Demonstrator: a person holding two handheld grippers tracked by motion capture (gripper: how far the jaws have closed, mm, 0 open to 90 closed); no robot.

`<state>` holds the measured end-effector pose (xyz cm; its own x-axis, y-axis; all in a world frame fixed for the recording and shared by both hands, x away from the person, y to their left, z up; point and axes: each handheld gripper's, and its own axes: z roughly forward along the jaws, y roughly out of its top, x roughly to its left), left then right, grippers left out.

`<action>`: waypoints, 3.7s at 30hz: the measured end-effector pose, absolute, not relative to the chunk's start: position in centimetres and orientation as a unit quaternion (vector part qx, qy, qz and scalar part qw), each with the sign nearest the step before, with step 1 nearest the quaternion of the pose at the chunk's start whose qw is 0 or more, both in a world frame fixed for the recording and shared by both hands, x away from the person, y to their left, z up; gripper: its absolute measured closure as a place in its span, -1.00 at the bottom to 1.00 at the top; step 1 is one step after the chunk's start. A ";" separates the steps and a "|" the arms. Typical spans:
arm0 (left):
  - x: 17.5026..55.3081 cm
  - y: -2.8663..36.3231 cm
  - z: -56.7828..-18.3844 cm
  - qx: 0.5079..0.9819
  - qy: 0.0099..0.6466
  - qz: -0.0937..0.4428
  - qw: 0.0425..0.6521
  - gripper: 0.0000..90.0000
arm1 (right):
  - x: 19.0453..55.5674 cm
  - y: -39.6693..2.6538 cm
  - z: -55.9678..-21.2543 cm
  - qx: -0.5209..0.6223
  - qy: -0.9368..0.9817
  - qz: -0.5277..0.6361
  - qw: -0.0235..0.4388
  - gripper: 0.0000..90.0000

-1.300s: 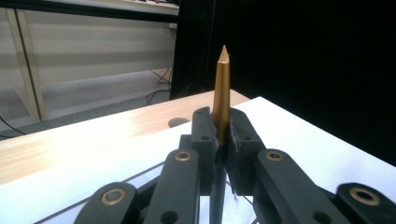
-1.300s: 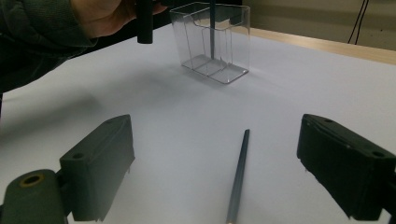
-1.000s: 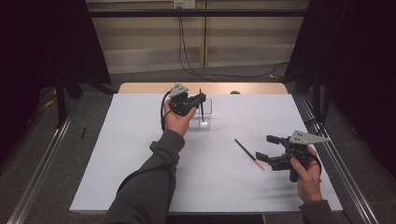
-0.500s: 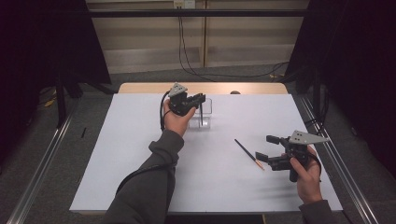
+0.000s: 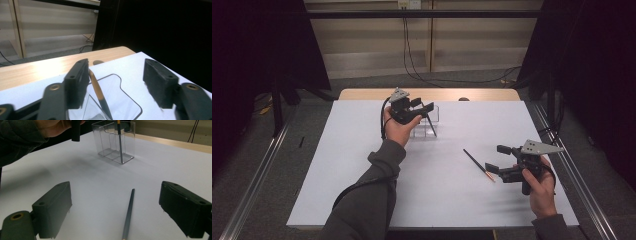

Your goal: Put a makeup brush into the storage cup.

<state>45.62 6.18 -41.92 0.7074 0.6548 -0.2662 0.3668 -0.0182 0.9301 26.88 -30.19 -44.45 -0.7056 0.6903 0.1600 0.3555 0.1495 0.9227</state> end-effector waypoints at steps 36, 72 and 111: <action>42.5 9.3 -41.6 0.723 0.305 0.103 0.611 -0.83 | 27.0 -29.7 -44.6 0.349 0.751 0.540 0.150 -0.77; 38.5 14.3 -42.1 0.745 0.248 0.110 0.610 -1.00 | 27.0 -29.6 -44.6 0.347 0.756 0.534 0.152 -0.76; 35.4 20.4 -43.4 0.747 0.261 0.131 0.598 -1.00 | 27.1 -29.3 -44.6 0.345 0.759 0.532 0.150 -0.76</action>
